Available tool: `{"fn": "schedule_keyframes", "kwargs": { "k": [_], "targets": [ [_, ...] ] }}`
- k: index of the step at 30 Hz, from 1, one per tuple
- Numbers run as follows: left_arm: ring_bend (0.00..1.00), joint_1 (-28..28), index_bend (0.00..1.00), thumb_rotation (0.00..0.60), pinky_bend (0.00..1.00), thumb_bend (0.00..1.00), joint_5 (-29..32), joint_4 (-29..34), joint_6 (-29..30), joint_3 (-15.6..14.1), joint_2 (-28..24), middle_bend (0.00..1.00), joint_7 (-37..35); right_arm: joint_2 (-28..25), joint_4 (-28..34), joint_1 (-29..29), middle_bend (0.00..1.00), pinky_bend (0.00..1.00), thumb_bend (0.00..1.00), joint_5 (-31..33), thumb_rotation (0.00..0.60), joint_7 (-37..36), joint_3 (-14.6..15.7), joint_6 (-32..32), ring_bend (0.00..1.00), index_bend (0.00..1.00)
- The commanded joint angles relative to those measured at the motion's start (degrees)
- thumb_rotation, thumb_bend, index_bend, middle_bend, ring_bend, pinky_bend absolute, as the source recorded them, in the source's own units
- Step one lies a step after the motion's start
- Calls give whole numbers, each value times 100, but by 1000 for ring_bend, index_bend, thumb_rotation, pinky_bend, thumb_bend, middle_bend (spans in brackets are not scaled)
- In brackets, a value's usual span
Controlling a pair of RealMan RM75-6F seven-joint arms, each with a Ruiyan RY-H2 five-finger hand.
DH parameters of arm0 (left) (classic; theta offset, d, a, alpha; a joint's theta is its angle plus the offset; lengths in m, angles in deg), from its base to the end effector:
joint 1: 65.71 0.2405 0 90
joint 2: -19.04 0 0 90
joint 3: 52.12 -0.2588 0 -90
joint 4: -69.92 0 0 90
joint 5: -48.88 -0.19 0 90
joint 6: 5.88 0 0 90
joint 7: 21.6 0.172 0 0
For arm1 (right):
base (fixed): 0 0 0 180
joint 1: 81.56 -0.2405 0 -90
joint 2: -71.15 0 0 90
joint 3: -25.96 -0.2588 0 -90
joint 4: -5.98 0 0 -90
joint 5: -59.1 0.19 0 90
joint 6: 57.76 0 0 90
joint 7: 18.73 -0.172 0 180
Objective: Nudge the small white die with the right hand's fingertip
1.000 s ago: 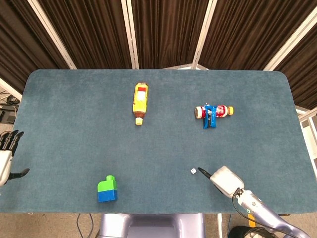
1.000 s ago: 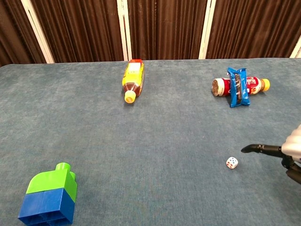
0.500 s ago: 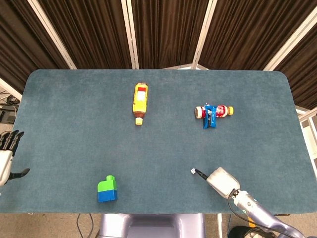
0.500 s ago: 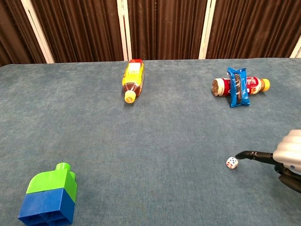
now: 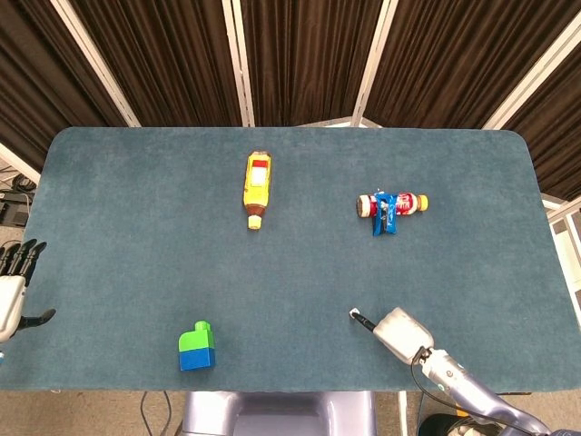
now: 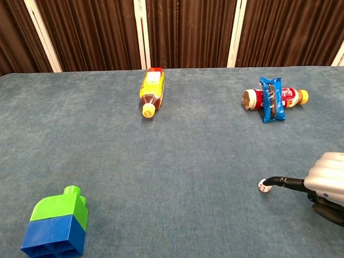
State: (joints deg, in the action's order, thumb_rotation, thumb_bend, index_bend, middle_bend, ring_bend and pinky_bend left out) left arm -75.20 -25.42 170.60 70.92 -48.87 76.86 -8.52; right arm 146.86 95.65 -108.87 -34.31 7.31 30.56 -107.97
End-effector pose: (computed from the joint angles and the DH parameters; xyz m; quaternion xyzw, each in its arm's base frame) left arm -0.3068 0.2279 0.1897 -0.6170 -0.3932 -0.2825 0.6204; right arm -0.2362 -0.2429 0.0027 0.8930 -0.2160 0.1999 0.3404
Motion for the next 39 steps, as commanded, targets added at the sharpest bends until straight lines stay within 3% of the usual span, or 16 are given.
{"fn": "schedule_keyframes", "kwargs": {
  "k": [1,15,20,25,34,36,37,39],
  "targets": [
    [0,-1,0,600,0,0,1,1,1,1,4,0,3,13,-28,-18,773,1000,666,54,600,14,1,13,723,0],
    [0,-30,0,600,0,0,81,0,-87,-1,0,0,31,-113,-178,-26,773,1000,666,379,600,-51,-6,-5,723,0],
    [0,-42,0,600,0,0,107,24,-112,-5,-4,0,66,-342,-152,32,773,1000,666,281,600,-224,188,-39,723,0],
    [0,-47,0,600,0,0,114,56,-120,-12,-7,0,96,-510,-138,106,773,1000,667,58,600,-445,342,-252,724,0],
    [0,-47,0,600,0,0,83,94,-95,-16,-17,0,96,-857,78,270,773,990,663,-286,600,-838,334,-995,723,0],
    [0,-43,0,600,0,0,56,104,-76,-16,-27,0,77,-975,181,348,767,928,642,-377,600,-911,300,-1290,721,1],
    [0,-37,0,600,0,0,35,112,-60,-17,-37,0,60,-1031,229,399,735,851,585,-427,600,-963,278,-1467,699,1],
    [0,-22,0,600,0,0,-12,128,-26,-22,-59,0,12,-1130,301,519,585,628,392,-516,600,-1118,220,-1867,560,1]
  ]
}}
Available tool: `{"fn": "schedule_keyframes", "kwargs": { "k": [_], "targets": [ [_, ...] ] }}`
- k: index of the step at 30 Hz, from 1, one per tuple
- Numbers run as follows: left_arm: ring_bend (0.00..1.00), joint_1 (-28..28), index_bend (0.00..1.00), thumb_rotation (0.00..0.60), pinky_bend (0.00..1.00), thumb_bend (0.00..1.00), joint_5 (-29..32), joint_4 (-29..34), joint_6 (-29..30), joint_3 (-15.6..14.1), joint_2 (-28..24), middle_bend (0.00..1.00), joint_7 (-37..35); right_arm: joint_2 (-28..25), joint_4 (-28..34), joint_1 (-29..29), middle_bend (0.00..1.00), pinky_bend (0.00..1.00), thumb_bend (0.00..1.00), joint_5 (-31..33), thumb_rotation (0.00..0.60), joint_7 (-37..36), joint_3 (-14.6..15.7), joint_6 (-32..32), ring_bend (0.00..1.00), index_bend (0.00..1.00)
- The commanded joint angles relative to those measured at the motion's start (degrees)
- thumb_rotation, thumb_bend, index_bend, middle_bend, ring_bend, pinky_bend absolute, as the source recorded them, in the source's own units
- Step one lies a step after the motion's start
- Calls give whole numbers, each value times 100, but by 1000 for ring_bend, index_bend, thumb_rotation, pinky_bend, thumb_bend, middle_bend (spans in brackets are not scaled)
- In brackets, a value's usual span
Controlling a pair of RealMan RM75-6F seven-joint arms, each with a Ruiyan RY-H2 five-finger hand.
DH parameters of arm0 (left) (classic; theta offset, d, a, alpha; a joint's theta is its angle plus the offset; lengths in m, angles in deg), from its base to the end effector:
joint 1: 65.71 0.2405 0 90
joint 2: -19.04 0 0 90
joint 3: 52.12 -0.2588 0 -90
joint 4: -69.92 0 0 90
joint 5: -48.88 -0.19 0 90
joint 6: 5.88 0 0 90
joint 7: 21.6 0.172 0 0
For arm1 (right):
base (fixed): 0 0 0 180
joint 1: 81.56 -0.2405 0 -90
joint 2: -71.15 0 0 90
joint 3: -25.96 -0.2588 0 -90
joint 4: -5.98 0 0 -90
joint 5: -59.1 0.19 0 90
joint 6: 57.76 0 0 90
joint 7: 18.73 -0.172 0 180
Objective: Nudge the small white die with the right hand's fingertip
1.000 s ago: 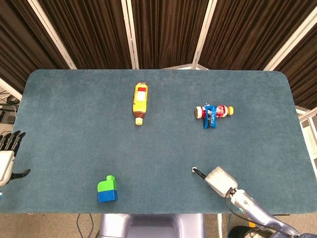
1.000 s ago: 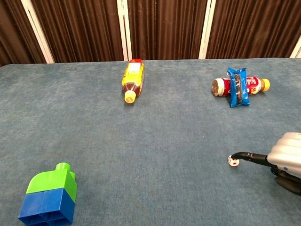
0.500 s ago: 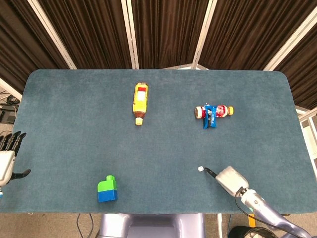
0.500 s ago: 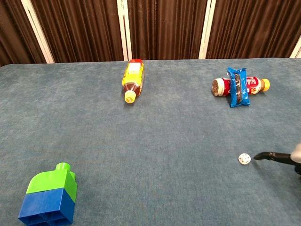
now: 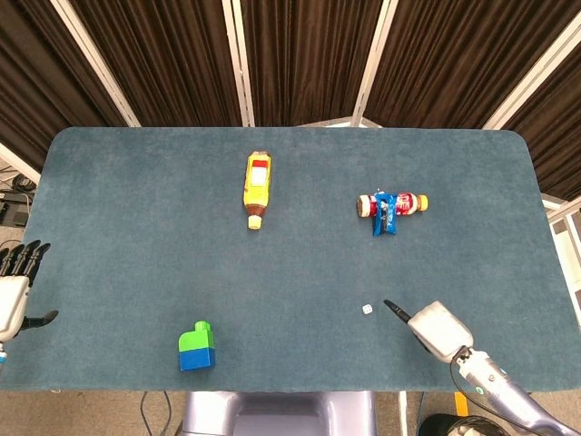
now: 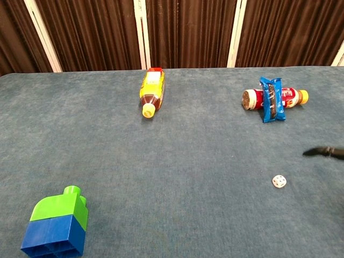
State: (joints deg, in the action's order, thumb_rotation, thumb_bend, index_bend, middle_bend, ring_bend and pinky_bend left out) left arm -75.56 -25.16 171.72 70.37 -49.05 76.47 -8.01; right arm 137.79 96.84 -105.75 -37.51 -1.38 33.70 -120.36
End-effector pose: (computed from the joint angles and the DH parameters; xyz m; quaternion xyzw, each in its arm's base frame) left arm -0.3035 0.2283 0.1878 -0.6204 -0.3970 -0.2808 0.6153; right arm -0.2556 -0.2399 0.0712 0.8538 -0.2361 0.2372 0.3987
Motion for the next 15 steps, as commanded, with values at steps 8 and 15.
{"fn": "schedule_keyframes", "kwargs": {
  "k": [8,15],
  "targets": [
    [0,131,0,600,0,0,-359,84,282,-53,-146,0,-275,-611,614,875,0,0,0,40,600,-914,-371,-2061,0,0],
    [0,205,0,600,0,0,-597,125,371,-142,-213,0,-425,-624,805,1340,0,0,0,282,600,-862,-457,-2619,0,0]
  ]
}}
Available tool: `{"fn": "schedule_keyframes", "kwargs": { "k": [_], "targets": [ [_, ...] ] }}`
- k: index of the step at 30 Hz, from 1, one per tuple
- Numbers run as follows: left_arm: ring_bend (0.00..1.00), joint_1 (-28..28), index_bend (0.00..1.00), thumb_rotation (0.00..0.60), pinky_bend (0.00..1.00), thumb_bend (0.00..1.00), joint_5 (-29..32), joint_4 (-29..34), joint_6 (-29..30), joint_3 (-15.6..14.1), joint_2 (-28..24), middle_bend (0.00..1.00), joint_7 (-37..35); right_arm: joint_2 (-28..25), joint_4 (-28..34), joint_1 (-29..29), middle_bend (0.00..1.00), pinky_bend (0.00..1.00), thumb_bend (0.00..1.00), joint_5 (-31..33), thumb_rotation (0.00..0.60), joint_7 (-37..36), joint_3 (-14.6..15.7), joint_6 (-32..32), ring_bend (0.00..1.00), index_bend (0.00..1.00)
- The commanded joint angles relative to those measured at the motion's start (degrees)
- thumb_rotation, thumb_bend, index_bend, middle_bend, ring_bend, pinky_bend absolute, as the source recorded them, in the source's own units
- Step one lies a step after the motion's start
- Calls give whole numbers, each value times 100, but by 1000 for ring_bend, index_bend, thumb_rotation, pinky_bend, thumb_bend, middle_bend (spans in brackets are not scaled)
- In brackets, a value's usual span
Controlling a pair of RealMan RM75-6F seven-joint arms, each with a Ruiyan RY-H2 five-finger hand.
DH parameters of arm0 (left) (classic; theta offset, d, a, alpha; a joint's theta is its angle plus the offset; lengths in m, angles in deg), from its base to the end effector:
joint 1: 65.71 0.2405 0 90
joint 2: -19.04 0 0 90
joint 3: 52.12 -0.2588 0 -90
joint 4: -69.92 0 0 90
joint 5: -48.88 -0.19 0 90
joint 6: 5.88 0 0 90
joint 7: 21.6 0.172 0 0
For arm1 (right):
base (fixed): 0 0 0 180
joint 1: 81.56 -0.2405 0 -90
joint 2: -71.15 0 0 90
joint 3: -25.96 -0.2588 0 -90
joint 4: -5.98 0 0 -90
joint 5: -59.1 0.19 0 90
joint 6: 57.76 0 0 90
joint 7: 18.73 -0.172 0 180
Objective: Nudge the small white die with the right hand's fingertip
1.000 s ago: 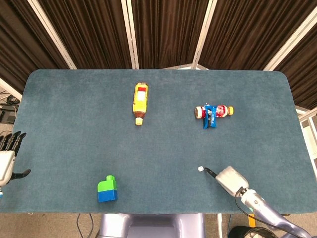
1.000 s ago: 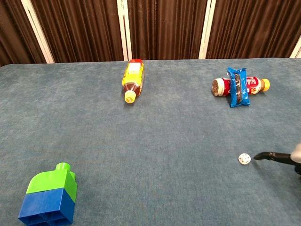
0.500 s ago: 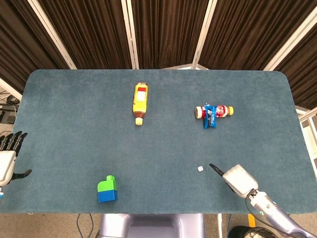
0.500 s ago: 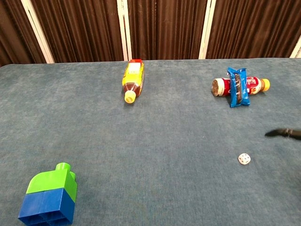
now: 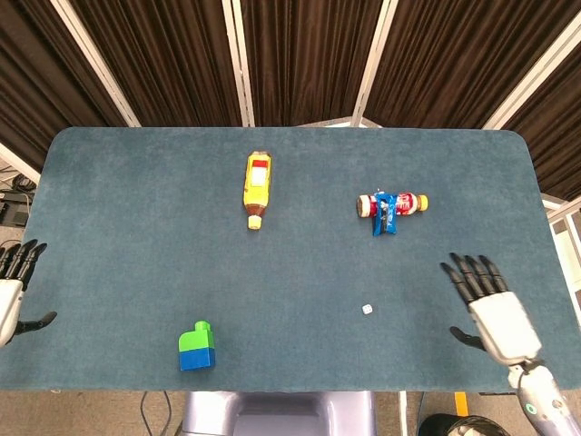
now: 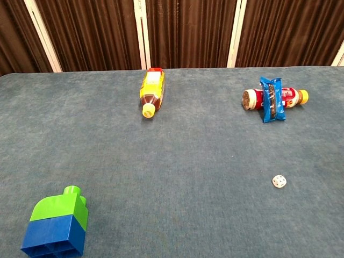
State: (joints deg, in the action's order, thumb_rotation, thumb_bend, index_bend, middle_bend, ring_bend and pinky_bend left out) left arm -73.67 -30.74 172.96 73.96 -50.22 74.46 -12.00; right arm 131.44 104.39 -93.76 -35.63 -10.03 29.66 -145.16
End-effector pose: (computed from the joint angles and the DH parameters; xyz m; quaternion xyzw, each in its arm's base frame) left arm -0.2920 0.2163 0.1983 -0.6219 -0.3867 -0.3154 0.6036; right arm -0.2487 -0.2158 0.1701 0.6905 -0.2953 0.3974 0.5273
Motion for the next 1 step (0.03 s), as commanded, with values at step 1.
{"fn": "schedule_keyframes", "kwargs": {
  "k": [1],
  "targets": [
    [0,25,0,600,0,0,-64,6,18,-37,-18,0,-38,33,45,189,0,0,0,104,600,-14,-58,-186,0,0]
  ]
}}
